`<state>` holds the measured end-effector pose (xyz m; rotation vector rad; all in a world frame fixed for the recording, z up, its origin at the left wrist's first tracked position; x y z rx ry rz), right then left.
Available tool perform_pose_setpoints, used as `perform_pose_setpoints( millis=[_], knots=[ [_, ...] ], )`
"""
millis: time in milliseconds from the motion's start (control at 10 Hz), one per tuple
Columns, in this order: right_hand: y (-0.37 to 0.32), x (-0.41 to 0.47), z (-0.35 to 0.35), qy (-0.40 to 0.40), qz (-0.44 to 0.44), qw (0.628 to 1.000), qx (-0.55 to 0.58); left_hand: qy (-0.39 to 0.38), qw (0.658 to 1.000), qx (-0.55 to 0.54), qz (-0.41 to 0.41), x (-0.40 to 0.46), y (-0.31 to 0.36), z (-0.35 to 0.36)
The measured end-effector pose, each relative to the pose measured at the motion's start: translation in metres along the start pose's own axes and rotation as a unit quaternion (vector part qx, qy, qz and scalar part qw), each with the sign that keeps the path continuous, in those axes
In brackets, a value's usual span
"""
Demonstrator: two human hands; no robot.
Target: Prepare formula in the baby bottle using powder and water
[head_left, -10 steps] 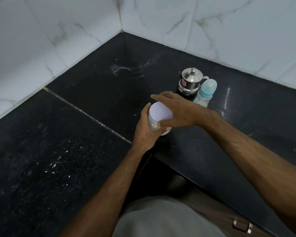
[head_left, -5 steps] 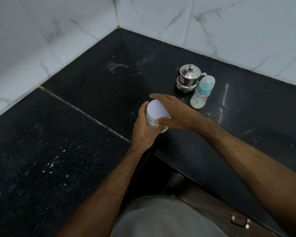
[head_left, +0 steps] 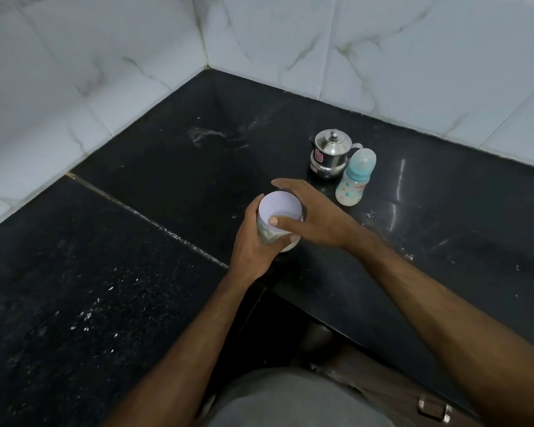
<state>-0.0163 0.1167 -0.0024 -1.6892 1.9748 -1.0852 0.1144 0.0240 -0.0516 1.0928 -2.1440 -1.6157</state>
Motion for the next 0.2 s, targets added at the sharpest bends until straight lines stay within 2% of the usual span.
perform_pose_setpoints(
  millis=[100,200],
  knots=[
    [0.0056,-0.0044,-0.0034,0.121,0.019,0.991,-0.051,-0.007,1.000,-0.024,-0.009,0.0007,0.0016,-0.0030],
    [0.0118,-0.0121,-0.0111,0.201,0.067,0.972,-0.099,0.030,0.998,-0.049,-0.003,0.0010,-0.0014,-0.0055]
  ],
)
Point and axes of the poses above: each hand's wrist, its own x-axis towards the middle knuckle, its own z-axis out of the palm, y = z × x, the point moved 1 cm from there along x, towards the middle knuckle, and after that the axes turned 14 degrees about -z, right-handed, at the moved point
